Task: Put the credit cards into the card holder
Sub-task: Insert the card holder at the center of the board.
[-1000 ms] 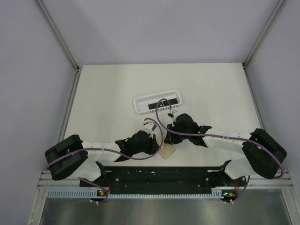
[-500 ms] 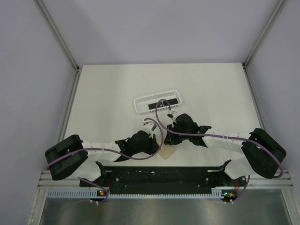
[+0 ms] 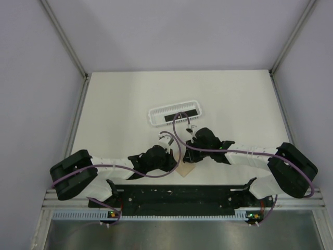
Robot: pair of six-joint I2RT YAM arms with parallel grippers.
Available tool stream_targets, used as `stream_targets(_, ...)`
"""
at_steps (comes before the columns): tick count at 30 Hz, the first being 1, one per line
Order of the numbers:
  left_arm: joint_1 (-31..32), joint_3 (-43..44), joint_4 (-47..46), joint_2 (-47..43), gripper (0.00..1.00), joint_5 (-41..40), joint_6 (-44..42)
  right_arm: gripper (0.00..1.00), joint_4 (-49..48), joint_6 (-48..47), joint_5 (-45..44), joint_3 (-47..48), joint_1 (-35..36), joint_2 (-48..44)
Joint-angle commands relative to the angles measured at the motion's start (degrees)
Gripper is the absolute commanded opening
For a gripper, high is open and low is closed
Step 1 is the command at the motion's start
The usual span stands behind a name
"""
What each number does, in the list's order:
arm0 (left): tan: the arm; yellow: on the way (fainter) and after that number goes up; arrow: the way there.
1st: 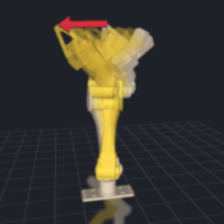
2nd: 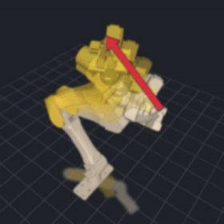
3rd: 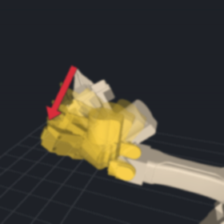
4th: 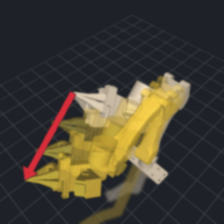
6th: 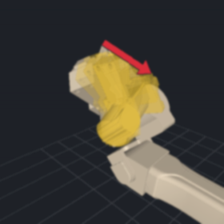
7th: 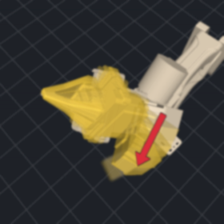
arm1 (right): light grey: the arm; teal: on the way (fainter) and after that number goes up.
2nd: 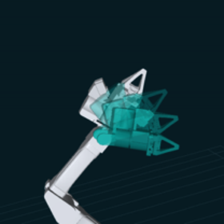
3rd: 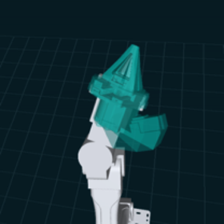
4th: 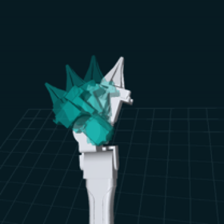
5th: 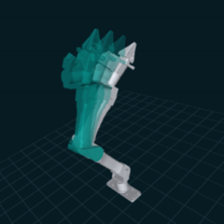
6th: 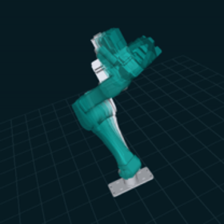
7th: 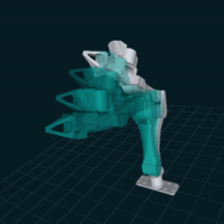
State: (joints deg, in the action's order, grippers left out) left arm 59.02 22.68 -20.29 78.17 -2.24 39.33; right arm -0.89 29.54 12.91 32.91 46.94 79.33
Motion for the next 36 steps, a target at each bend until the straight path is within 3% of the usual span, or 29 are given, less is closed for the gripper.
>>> stream_targets(1, 0.3, 0.3, -0.2, -0.3, 0.0, -0.4, 0.0, 0.2, -1.8, -1.1, 0.5, -0.5, -0.6, -1.3)
stream_targets(17, 0.2, 0.2, -0.4, -0.2, 0.0, -0.3, 0.0, 0.24, -1.4, -1.9, -1.3, -2.1, -0.6, -9.8)
stream_targets(36, 0.2, -0.1, -0.4, -0.3, 0.0, -0.5, 0.0, 0.23, -3.7, -1.3, 0.9, -1.6, -0.6, -4.6)
